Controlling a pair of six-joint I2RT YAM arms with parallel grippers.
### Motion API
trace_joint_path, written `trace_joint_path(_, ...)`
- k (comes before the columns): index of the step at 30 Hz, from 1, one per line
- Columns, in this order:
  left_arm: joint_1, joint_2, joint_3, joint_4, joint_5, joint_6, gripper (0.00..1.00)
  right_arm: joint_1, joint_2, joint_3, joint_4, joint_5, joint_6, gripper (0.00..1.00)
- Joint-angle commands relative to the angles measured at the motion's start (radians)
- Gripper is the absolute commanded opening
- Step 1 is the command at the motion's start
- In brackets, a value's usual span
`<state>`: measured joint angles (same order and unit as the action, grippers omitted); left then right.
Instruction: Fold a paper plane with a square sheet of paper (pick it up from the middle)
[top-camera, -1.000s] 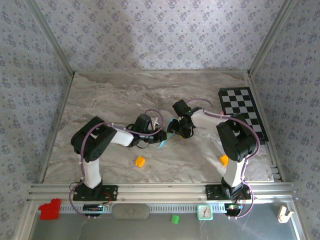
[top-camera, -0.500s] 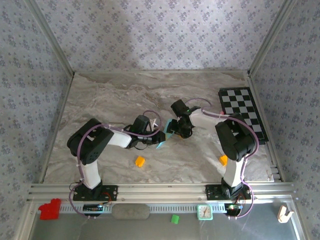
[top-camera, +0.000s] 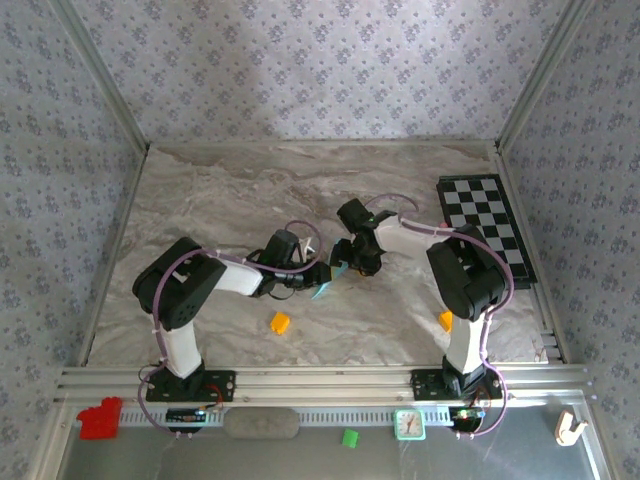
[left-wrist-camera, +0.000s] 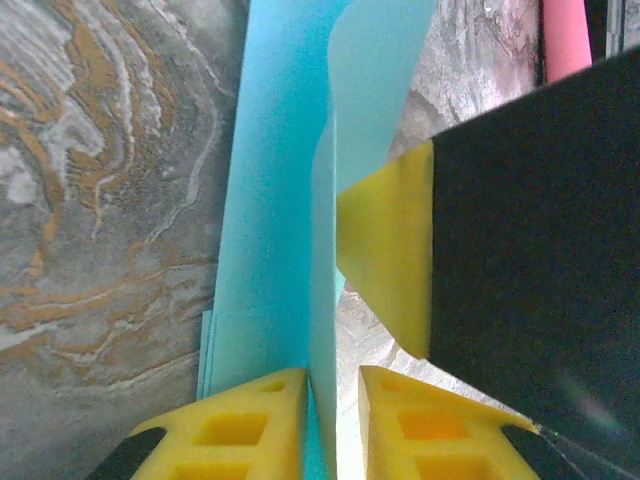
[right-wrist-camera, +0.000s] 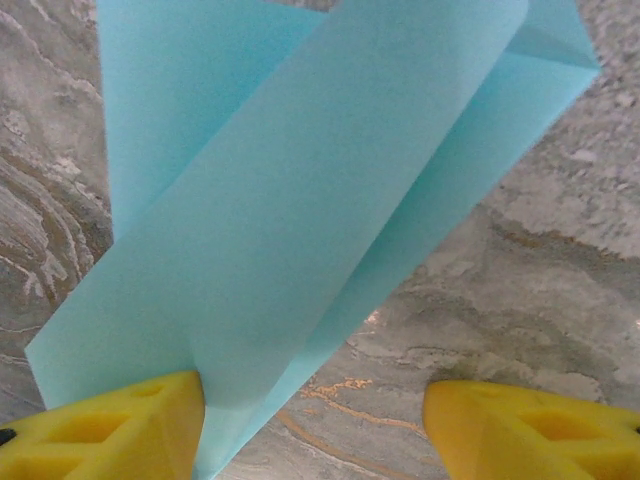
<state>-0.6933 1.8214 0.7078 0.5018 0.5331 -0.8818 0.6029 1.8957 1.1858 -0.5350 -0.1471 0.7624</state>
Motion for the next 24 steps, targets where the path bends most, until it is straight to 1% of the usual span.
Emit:
trace_joint_path(1,0.015,-0.017,-0.022,0.004,-0.006,-0.013,0.24,0.008,0.138,-0.061,-0.006,0.063,-0.039,0.66)
trace_joint_path(5,0.017,-0.047,-0.025,-0.01,-0.005,-0.007,0.29,0.009,0.14,-0.066,-0.011,0.069,-0.044,0.66)
trace_joint_path(13,0.017,-0.108,-0.04,-0.061,-0.031,-0.006,0.35,0.009,0.147,-0.063,-0.014,0.07,-0.046,0.66)
trace_joint_path(19,0.017,-0.137,-0.056,-0.067,-0.051,-0.011,0.37,0.011,0.149,-0.056,-0.01,0.064,-0.055,0.68)
trace_joint_path(24,0.017,-0.166,-0.057,-0.124,-0.081,0.009,0.37,0.011,0.15,-0.057,-0.011,0.065,-0.058,0.69)
